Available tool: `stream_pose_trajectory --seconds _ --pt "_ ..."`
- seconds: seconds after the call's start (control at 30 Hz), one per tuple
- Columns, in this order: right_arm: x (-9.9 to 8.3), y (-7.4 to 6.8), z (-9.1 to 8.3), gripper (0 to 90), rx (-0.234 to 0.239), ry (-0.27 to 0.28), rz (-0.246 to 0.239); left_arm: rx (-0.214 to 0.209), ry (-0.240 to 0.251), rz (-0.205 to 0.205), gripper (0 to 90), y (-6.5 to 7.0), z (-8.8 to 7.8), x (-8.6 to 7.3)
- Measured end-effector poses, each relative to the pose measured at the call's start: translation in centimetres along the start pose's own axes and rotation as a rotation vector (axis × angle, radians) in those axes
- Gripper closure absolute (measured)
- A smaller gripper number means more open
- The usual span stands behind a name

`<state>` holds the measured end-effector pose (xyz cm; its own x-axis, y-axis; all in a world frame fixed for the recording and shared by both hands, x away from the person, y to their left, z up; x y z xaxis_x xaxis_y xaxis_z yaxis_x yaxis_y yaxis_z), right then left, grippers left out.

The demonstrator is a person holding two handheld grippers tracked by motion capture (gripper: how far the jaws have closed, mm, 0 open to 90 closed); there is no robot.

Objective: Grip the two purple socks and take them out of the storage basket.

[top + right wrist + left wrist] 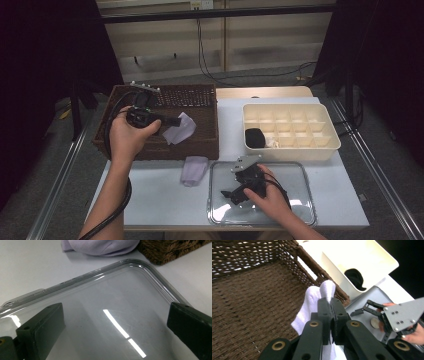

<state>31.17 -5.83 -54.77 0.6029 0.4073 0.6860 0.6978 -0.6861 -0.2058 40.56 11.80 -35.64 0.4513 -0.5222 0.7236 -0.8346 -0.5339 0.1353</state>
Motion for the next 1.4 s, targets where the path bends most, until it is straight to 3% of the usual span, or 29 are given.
stream_pose_trajectory --seconds 0.47,0.8,1.2,1.27,1.4 --pt "0.0 -0.1 0.0 0.7 -0.007 0.004 0.006 -0.032 0.007 0.008 87.2 1.3 0.4 -0.4" --pt "-0.1 -0.1 0.0 0.7 -0.002 0.0 0.009 -0.033 0.017 0.001 87.2 1.5 -0.8 0.2" --pt "-0.1 -0.1 0.0 0.6 -0.004 0.001 0.009 -0.061 0.01 0.01 86.6 2.7 -0.7 -0.7" --pt "-0.1 -0.1 0.0 0.6 -0.004 0.001 0.009 -0.058 0.009 0.031 82.5 2.8 -0.6 -0.9" --pt "-0.1 -0.1 0.0 0.7 -0.003 0.001 0.007 -0.011 0.02 0.052 52.9 2.3 -0.2 -1.0"
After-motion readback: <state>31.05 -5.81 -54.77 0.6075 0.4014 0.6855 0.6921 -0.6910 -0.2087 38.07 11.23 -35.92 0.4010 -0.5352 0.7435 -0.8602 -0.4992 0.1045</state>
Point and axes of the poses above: each handheld gripper's, and its own axes: z roughly forward along the jaws, x roughly out of its top, y roughly to its right, the point moved 9 cm from there along z, roughly forward along the jaws, and after that the axes turned 14 degrees about z, right-handed, at the moved point
